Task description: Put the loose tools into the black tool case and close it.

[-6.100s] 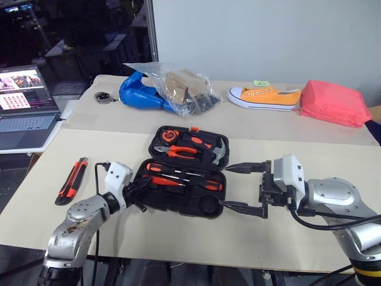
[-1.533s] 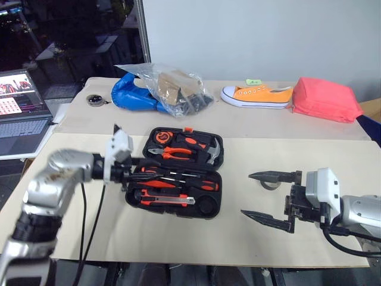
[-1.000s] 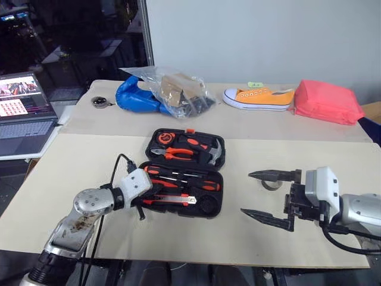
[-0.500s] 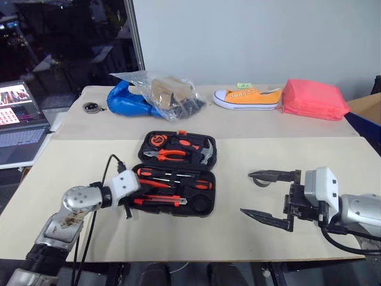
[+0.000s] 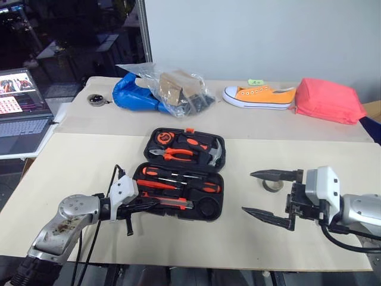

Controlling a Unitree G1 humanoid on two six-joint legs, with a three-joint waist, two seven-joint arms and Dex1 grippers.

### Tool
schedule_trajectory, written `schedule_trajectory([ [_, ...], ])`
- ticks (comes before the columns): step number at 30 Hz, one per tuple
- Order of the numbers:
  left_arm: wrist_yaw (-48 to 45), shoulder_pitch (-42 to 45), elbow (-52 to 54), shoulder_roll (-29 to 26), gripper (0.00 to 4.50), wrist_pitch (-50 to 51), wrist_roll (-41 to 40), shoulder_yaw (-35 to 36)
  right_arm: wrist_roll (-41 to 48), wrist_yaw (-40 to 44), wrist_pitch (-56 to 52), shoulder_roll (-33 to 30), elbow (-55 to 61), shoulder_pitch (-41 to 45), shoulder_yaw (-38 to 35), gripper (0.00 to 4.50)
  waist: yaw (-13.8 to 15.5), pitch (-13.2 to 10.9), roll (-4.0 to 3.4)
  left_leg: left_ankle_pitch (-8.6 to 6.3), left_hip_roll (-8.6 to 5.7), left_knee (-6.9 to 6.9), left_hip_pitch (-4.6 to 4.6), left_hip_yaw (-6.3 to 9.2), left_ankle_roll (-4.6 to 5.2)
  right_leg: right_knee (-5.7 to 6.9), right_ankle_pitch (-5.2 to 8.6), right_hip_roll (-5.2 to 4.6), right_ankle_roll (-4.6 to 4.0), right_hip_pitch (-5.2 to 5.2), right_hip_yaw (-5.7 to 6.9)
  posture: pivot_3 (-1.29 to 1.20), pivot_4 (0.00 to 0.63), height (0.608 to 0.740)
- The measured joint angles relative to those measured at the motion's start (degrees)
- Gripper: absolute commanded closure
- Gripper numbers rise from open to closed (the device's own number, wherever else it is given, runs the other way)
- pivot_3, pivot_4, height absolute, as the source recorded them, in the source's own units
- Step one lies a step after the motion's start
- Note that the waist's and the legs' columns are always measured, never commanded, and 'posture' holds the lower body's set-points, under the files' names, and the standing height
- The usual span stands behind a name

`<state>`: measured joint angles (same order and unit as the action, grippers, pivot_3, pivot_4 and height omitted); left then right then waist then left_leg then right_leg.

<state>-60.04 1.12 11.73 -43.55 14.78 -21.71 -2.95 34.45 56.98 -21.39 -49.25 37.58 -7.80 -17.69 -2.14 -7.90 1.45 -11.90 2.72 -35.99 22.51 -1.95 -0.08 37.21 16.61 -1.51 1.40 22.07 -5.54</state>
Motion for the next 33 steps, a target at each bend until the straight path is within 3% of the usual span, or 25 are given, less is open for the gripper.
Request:
schedule_trajectory([
  [5,3.4,0.7,6.7,1.2,4.42,10.3,-7.1,2.2,-2.0,-4.6,-5.2,-2.6,-1.4,-0.5,-1.2,0.0,0.0,-0.1,0.07,0.05,0.08,-0.11,0.15,0.0,0.02,0.01,0.01,0.04,0.31,0.09,0.01,0.0,0.15,0.74],
  [9,5.9,11.2,16.1,-1.6,3.33,24.0,-22.8,8.1,-4.0,-7.6,-15.6,-8.8,-3.4,0.0,0.0,0.0,0.3,-0.1,0.08,0.05,0.04,-0.18,0.23,-0.02,0.02,-0.03,0.01,0.09,0.33,0.09,0.05,0.0,0.15,0.74],
  [13,8.6,17.2,20.5,-2.3,2.05,31.4,-29.9,7.9,-9.0,-12.7,-22.6,-10.2,-8.4,5.3,7.0,0.0,-0.5,-0.1,0.06,0.05,-0.07,-0.13,0.28,0.01,0.02,-0.09,0.01,0.14,0.33,0.18,-0.07,0.0,0.15,0.74],
  [20,12.8,24.3,23.3,-2.2,2.05,37.9,-35.0,6.1,-14.2,-16.1,-27.2,-6.2,-18.9,20.7,18.8,0.0,-0.3,-0.1,0.02,0.05,-0.06,-0.16,0.34,0.02,0.02,-0.1,-0.01,0.25,0.29,0.21,0.01,0.0,0.15,0.74],
  [25,14.1,24.9,23.4,-2.2,2.03,38.5,-34.7,5.4,-17.4,-15.8,-29.7,-4.7,-23.2,26.6,25.4,1.37,-0.1,-0.2,0.01,0.05,-0.09,-0.17,0.42,0.01,0.02,-0.11,-0.21,0.19,-0.05,0.26,0.02,0.0,0.15,0.74],
  [33,15.8,23.6,23.5,-1.9,2.03,38.5,-34.7,5.5,-19.8,-15.4,-31.3,-5.7,-22.9,27.5,26.0,4.19,0.3,-0.2,0.01,0.05,-0.11,-0.19,0.41,0.03,0.02,-0.11,-0.2,0.19,-0.04,0.23,0.05,0.0,0.15,0.74],
])
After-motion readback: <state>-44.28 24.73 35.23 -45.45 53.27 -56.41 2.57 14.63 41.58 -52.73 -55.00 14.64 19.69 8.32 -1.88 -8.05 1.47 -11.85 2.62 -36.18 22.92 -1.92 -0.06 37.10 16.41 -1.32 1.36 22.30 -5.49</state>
